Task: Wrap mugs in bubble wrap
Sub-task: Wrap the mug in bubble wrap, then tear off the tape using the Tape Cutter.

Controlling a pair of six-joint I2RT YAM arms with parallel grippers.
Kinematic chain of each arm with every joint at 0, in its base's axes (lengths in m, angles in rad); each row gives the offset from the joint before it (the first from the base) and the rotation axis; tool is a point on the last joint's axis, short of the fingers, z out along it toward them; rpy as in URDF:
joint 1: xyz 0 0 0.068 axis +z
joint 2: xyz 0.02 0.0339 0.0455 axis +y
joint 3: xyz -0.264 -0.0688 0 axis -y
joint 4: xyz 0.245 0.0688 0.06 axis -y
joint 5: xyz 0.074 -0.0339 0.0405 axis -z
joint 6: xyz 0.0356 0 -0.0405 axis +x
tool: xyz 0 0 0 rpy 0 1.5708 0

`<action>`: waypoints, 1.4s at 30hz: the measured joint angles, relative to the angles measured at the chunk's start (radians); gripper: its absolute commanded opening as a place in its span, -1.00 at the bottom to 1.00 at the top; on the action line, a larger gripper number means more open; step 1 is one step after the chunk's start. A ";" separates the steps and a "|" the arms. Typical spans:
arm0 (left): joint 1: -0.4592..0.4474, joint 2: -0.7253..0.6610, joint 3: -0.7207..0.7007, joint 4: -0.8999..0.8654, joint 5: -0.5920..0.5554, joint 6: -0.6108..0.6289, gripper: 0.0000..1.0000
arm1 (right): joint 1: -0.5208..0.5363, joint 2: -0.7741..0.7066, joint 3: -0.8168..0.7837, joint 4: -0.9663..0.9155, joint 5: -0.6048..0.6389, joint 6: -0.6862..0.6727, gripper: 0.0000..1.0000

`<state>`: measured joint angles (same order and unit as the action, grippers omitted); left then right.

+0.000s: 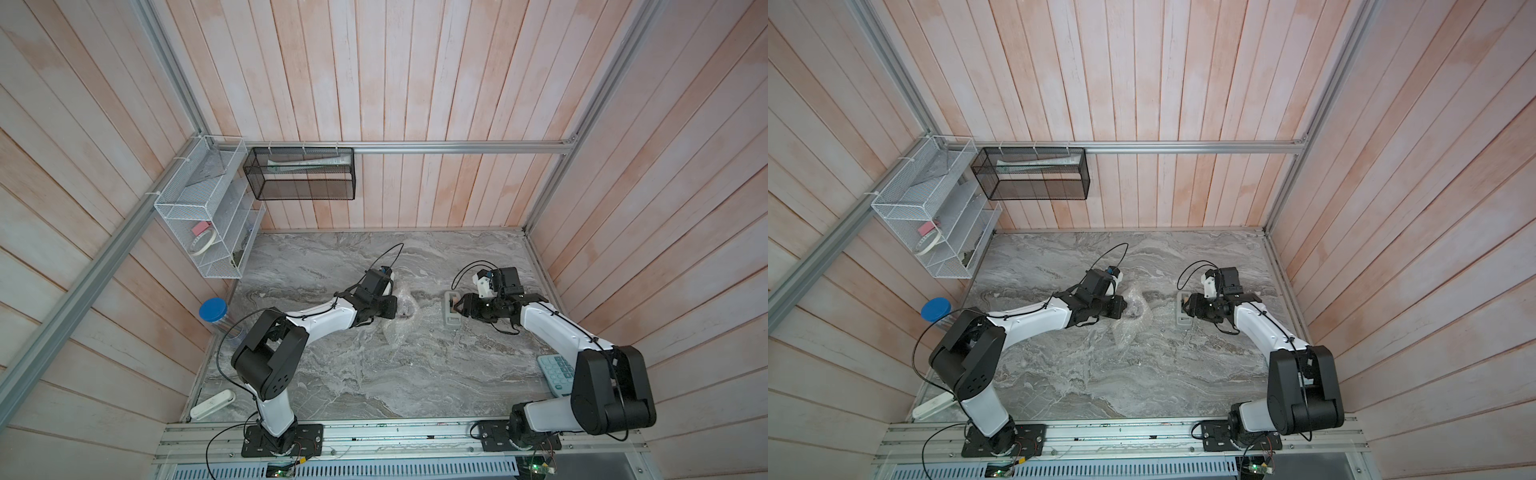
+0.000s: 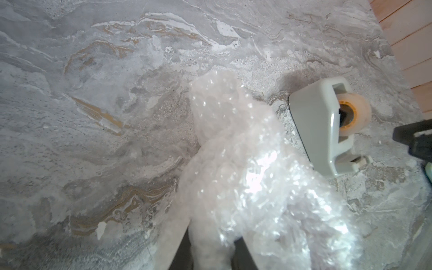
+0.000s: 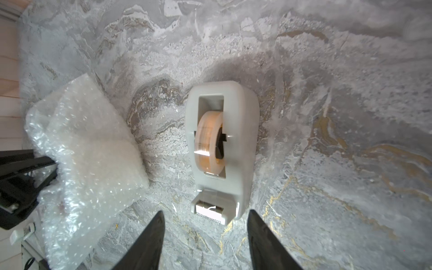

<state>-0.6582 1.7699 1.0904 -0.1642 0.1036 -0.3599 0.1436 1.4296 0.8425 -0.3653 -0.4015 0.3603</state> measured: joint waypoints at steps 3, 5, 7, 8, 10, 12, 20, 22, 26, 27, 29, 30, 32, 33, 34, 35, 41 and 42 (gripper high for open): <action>-0.007 0.000 0.009 -0.016 -0.015 0.001 -0.58 | -0.021 0.050 0.000 0.022 -0.035 -0.012 -0.03; -0.012 0.001 0.015 -0.028 -0.023 0.001 -0.58 | -0.025 0.082 0.000 0.029 -0.046 -0.016 -0.07; -0.015 0.001 0.018 -0.035 -0.031 0.001 -0.58 | -0.025 0.105 0.000 0.034 -0.052 -0.017 -0.10; -0.016 0.001 0.020 -0.038 -0.033 0.001 -0.58 | -0.025 0.110 0.000 0.037 -0.055 -0.017 -0.12; -0.018 0.002 0.025 -0.047 -0.034 0.001 -0.58 | -0.025 0.118 0.000 0.048 -0.065 -0.017 -0.18; -0.019 0.004 0.032 -0.057 -0.034 0.001 -0.58 | -0.025 0.119 0.000 0.060 -0.073 -0.017 -0.23; -0.022 0.007 0.040 -0.070 -0.039 0.005 -0.58 | -0.025 0.121 0.000 0.082 -0.097 -0.016 -0.32; -0.023 0.007 0.042 -0.074 -0.042 0.005 -0.58 | -0.025 0.131 0.000 0.085 -0.098 -0.016 -0.34; -0.024 0.008 0.043 -0.076 -0.044 0.005 -0.58 | -0.025 0.149 -0.003 0.101 -0.121 -0.014 -0.40; -0.024 0.008 0.043 -0.076 -0.045 0.005 -0.58 | -0.025 0.153 -0.004 0.108 -0.128 -0.012 -0.42; -0.026 0.008 0.044 -0.077 -0.047 0.006 -0.58 | -0.025 0.157 -0.007 0.119 -0.141 -0.010 -0.45; -0.026 0.008 0.045 -0.079 -0.048 0.008 -0.58 | -0.024 0.160 -0.010 0.126 -0.145 -0.008 -0.47; -0.026 0.008 0.047 -0.082 -0.049 0.008 -0.58 | -0.025 0.164 -0.013 0.131 -0.153 -0.005 -0.50; -0.026 0.008 0.047 -0.083 -0.049 0.009 -0.58 | -0.025 0.164 -0.014 0.132 -0.153 -0.004 -0.50; -0.026 0.008 0.047 -0.083 -0.049 0.009 -0.58 | -0.025 0.164 -0.014 0.133 -0.152 -0.001 -0.51; -0.026 0.009 0.048 -0.083 -0.049 0.009 -0.58 | -0.025 0.164 -0.015 0.134 -0.152 -0.001 -0.52; -0.027 0.009 0.048 -0.083 -0.050 0.009 -0.58 | -0.027 0.163 -0.028 0.145 -0.161 0.006 -0.54; -0.028 0.009 0.048 -0.083 -0.051 0.009 -0.58 | -0.027 0.163 -0.031 0.150 -0.163 0.007 -0.54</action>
<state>-0.6861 1.7790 1.1389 -0.2474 0.0521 -0.3511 0.1165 1.5921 0.8116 -0.2157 -0.5640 0.3672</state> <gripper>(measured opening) 0.214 0.229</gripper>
